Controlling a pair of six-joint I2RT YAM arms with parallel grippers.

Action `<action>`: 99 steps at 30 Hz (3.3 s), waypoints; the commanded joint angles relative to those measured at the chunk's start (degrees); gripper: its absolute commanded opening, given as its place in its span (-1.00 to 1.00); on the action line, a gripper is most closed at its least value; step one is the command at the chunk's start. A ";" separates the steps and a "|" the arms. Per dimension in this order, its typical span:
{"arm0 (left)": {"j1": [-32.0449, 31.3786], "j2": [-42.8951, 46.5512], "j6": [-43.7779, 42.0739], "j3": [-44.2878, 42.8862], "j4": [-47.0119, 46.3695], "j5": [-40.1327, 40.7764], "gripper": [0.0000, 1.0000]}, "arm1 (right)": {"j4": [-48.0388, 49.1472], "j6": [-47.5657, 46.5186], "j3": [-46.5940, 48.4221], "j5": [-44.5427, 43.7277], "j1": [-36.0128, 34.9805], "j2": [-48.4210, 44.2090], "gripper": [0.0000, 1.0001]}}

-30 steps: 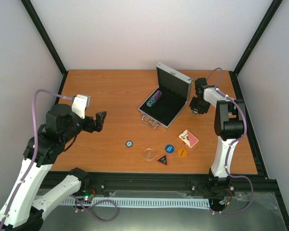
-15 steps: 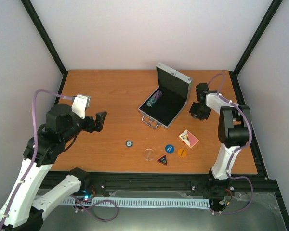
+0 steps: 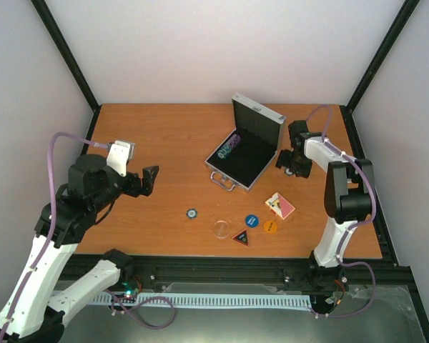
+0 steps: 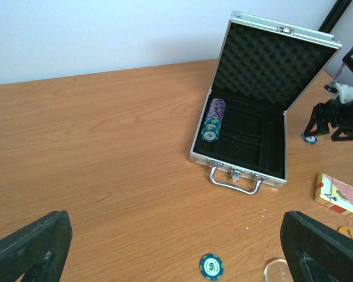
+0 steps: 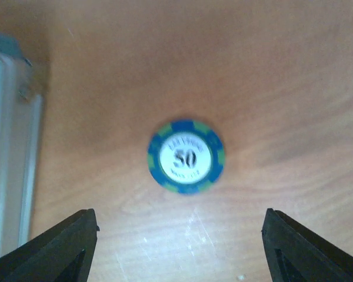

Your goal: Pack up texas hold em set

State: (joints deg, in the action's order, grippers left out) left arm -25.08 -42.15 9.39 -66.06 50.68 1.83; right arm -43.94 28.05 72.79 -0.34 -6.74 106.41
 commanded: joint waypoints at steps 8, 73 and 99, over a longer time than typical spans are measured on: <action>0.21 0.78 -0.22 -1.24 0.13 0.83 1.00 | -4.57 -3.32 13.27 -3.36 -0.03 10.80 0.48; 0.21 1.55 0.41 -0.60 0.80 1.46 1.00 | 1.74 -1.01 1.36 1.38 2.66 7.67 0.00; 0.21 1.03 0.20 -0.47 0.04 1.16 1.00 | 0.70 -0.17 -3.73 4.01 2.54 -3.49 -0.23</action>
State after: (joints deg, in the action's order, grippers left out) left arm -25.08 -40.88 9.41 -66.06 51.07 3.38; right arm -42.19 27.07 69.89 2.42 -3.90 106.78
